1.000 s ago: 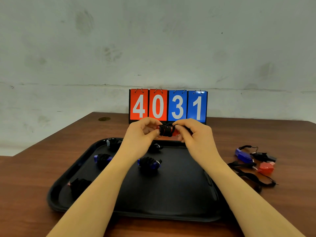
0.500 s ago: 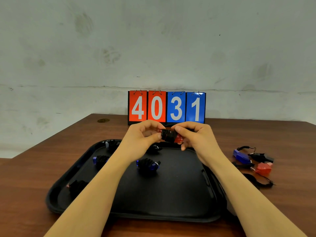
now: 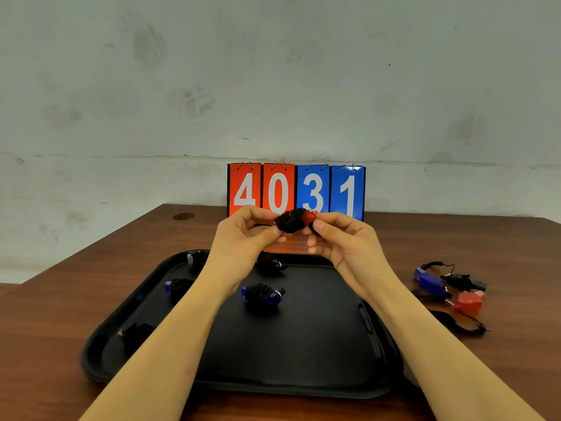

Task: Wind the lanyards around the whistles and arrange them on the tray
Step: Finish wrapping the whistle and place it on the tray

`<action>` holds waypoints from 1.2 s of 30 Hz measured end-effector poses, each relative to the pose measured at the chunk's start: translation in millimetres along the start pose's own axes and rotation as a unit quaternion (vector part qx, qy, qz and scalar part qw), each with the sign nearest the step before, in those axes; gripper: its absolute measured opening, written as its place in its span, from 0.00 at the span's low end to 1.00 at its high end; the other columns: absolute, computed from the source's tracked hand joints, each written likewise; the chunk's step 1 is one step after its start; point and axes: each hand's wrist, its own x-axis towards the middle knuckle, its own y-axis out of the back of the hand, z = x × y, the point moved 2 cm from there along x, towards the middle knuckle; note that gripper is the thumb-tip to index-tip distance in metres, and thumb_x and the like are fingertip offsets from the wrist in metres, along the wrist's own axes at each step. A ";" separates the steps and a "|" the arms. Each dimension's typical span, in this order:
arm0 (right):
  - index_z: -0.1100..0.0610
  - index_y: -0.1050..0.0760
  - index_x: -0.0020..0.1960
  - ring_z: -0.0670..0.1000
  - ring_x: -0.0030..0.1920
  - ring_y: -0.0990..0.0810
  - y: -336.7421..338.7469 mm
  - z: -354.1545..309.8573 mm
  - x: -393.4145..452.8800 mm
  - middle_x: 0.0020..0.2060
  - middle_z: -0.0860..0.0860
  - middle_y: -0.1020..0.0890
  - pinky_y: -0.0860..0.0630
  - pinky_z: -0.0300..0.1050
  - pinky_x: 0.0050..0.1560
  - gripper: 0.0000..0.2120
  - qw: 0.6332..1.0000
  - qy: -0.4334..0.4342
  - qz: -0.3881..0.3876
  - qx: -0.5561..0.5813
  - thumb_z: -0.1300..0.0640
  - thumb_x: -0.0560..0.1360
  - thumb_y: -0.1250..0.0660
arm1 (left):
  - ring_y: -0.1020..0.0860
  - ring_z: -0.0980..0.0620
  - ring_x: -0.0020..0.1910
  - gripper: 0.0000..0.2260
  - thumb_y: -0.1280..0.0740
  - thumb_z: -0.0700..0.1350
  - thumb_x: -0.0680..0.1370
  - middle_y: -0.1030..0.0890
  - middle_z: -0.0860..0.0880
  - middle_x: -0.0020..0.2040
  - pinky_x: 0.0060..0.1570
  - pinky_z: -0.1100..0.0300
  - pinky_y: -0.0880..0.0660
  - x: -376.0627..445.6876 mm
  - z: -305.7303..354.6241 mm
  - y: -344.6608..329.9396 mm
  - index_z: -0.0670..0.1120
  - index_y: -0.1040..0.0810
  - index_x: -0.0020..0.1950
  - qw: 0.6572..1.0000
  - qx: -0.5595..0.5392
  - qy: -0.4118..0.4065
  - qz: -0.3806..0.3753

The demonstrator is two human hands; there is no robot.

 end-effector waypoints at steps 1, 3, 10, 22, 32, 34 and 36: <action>0.63 0.22 0.48 0.49 0.34 0.20 -0.5 0.2 0.0 0.37 0.55 0.17 0.22 0.40 0.36 0.06 1.000 -0.001 0.001 -0.005 0.66 0.72 0.35 | 0.17 0.52 0.41 0.09 0.33 0.31 0.73 0.19 0.45 0.48 0.45 0.61 0.20 0.0 0.0 0.2 0.45 0.24 0.45 1.000 0.019 -0.008 0.004; 0.62 0.22 0.47 0.49 0.33 0.21 -1.5 0.8 -0.2 0.35 0.55 0.17 0.21 0.40 0.37 0.05 1.000 -0.003 0.012 -0.023 0.65 0.71 0.33 | 0.17 0.52 0.42 0.09 0.33 0.31 0.72 0.19 0.47 0.48 0.45 0.60 0.20 -0.8 -0.3 -0.7 0.45 0.25 0.44 0.998 0.051 -0.025 -0.001; 0.61 0.21 0.45 0.48 0.32 0.22 -0.4 1.0 -0.1 0.33 0.55 0.19 0.23 0.39 0.36 0.03 0.997 0.001 0.030 -0.072 0.65 0.71 0.32 | 0.17 0.48 0.39 0.02 0.34 0.36 0.75 0.19 0.43 0.47 0.44 0.57 0.20 -1.5 -2.2 -4.1 0.40 0.27 0.45 0.998 0.037 -0.005 -0.042; 0.59 0.19 0.43 0.46 0.31 0.21 -1.0 1.0 -0.4 0.31 0.53 0.19 0.23 0.38 0.36 0.03 0.986 -0.005 0.058 -0.157 0.64 0.70 0.30 | 0.19 0.54 0.48 0.18 0.32 0.41 0.75 0.24 0.52 0.58 0.50 0.60 0.21 -5.5 -4.2 -9.5 0.54 0.27 0.62 0.979 0.168 -0.025 -0.113; 0.60 0.23 0.43 0.46 0.33 0.18 -5.1 0.5 -1.7 0.34 0.53 0.17 0.21 0.37 0.37 0.05 0.976 0.029 0.091 -0.197 0.66 0.69 0.29 | 0.22 0.57 0.46 0.14 0.30 0.46 0.73 0.24 0.61 0.51 0.47 0.66 0.23 -5.9 -5.8 -9.7 0.59 0.26 0.55 0.958 0.268 -0.079 -0.065; 0.60 0.22 0.44 0.47 0.35 0.17 -6.6 -0.3 -3.0 0.38 0.54 0.17 0.20 0.37 0.39 0.06 0.977 0.032 0.085 -0.191 0.67 0.69 0.29 | 0.21 0.56 0.45 0.14 0.31 0.45 0.74 0.22 0.59 0.50 0.44 0.67 0.23 -5.5 -7.2 -9.6 0.57 0.25 0.57 0.959 0.266 -0.068 -0.071; 0.58 0.22 0.44 0.47 0.38 0.16 -8.0 -0.7 -4.4 0.39 0.53 0.17 0.20 0.36 0.40 0.06 0.978 0.035 0.077 -0.192 0.67 0.69 0.30 | 0.20 0.54 0.43 0.15 0.32 0.44 0.75 0.20 0.54 0.50 0.43 0.68 0.22 -5.2 -7.6 -9.4 0.54 0.25 0.60 0.963 0.253 -0.058 -0.076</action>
